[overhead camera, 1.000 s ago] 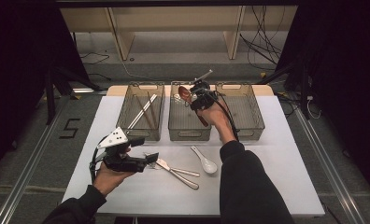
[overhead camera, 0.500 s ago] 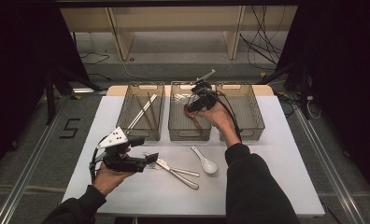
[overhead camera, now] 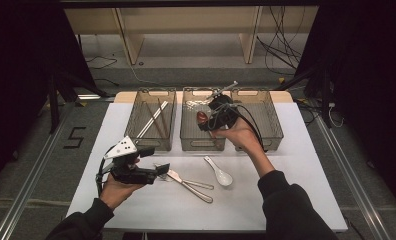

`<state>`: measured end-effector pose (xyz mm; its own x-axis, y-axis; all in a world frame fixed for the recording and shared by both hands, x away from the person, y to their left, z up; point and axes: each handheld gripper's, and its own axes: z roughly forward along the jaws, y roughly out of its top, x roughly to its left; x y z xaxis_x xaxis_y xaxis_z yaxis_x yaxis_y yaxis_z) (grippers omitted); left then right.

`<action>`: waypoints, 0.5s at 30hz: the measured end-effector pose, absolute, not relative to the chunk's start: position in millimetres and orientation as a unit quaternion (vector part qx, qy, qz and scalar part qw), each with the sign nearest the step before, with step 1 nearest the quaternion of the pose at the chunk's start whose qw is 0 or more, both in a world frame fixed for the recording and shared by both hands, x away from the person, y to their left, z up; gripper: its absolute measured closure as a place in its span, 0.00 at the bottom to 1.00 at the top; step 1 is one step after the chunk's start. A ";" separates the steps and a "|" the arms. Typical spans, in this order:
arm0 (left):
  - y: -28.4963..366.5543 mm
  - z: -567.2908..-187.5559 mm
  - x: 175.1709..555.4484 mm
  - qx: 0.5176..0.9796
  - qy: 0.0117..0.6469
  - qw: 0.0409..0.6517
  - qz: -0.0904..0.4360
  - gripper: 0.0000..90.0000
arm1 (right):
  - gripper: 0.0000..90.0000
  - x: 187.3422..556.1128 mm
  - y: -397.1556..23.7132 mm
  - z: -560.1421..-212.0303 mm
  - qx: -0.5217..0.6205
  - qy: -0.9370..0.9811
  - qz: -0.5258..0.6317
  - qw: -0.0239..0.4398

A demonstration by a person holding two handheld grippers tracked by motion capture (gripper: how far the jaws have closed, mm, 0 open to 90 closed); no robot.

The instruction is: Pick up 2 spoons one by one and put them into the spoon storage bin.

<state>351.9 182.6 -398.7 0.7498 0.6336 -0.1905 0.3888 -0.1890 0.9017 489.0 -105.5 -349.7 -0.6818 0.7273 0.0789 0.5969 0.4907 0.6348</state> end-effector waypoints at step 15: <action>183.4 -398.4 352.3 0.761 0.337 0.543 0.115 0.17 | 0.29 444.6 -125.0 -374.6 0.376 0.862 0.334 0.064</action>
<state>352.3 183.4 -398.4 0.7462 0.6379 -0.1905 0.3879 -0.1841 0.9031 444.6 -125.0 -374.6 -0.7097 0.6903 0.1408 0.6052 0.4950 0.6235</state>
